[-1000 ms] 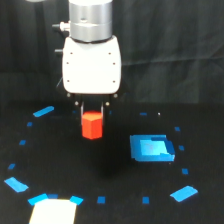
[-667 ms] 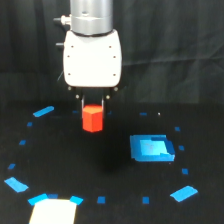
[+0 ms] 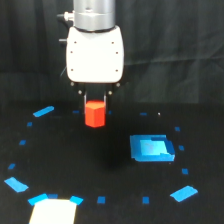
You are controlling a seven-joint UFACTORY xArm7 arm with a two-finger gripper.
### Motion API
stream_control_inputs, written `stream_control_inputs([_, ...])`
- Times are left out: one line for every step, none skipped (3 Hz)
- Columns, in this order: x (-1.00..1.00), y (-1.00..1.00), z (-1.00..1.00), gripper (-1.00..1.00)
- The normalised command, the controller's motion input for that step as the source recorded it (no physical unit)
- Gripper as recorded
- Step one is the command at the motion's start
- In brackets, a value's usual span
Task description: Pick up the red object from the table
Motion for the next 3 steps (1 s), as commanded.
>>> stream_control_inputs([0.08,0.03,-0.28,-0.92])
stream_control_inputs([0.08,0.02,-0.24,-1.0])
stream_control_inputs([-0.05,0.4,0.32,-0.91])
